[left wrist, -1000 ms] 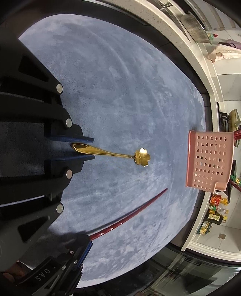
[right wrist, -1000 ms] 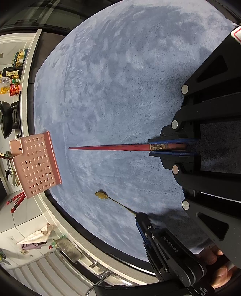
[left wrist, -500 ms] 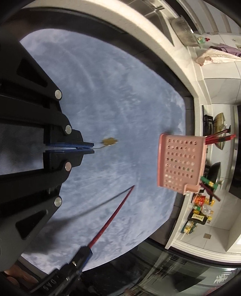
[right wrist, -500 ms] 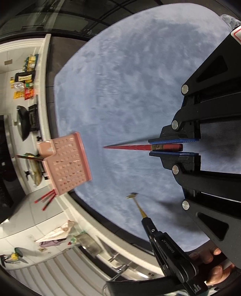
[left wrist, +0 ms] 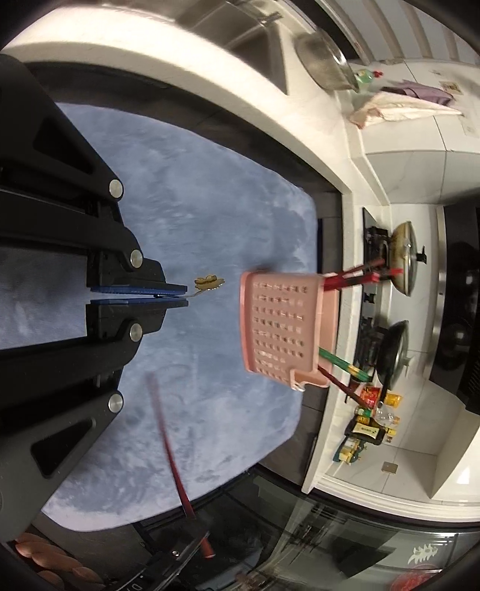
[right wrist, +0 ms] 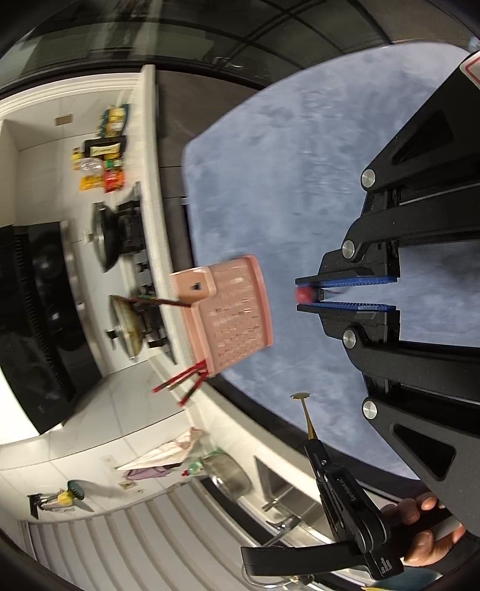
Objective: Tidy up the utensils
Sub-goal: 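Lift the spoon and chopstick and carry both over the pink basket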
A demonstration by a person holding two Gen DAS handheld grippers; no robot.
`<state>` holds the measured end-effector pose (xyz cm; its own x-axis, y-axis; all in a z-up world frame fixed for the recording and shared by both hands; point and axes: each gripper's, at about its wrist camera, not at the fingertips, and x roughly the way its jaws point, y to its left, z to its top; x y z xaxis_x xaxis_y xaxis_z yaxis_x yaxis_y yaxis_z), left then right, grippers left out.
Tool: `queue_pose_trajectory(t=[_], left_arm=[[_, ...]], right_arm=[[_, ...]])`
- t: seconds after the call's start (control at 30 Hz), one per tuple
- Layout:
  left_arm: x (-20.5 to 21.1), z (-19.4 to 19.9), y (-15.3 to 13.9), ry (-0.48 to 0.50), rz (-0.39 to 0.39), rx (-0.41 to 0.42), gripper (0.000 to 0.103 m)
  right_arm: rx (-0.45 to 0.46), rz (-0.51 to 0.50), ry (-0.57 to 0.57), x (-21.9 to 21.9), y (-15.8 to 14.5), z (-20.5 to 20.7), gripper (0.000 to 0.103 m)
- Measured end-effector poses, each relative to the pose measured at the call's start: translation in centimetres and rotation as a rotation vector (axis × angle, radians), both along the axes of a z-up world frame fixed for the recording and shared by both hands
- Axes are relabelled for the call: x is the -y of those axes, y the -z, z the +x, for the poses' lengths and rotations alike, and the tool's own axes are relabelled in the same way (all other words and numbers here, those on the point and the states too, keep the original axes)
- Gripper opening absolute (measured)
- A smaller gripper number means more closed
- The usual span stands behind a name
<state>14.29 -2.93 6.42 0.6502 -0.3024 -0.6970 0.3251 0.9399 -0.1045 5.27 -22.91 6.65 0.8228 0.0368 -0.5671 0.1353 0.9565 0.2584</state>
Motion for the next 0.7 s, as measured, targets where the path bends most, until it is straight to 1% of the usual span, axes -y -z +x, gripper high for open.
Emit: queue_pose_trajectory(t=[0.17, 0.23, 0.5, 0.7], left_arm=[[0.7, 1.9, -2.3, 0.039, -0.012, -0.022, 0.001], [1.1, 2.5, -3.1, 0.053, -0.010, -0.023, 0.001], [2.6, 5.3, -6.4, 0.095, 0.008, 0.012, 0.001], [4.5, 8.9, -8.8, 0.123, 0.034, 0.021, 0.001]], right_arm=[[0.057, -0.031, -0.011, 0.1, -3.3, 1.5, 0.007], [0.072, -0.030, -0.018, 0.3, -4.2, 2.1, 0.007], [0.137, -0.035, -0.027, 0.7, -7.7, 4.9, 0.007], [0.205, -0.046, -0.017, 1.4, -11.1, 8.0, 0.007]])
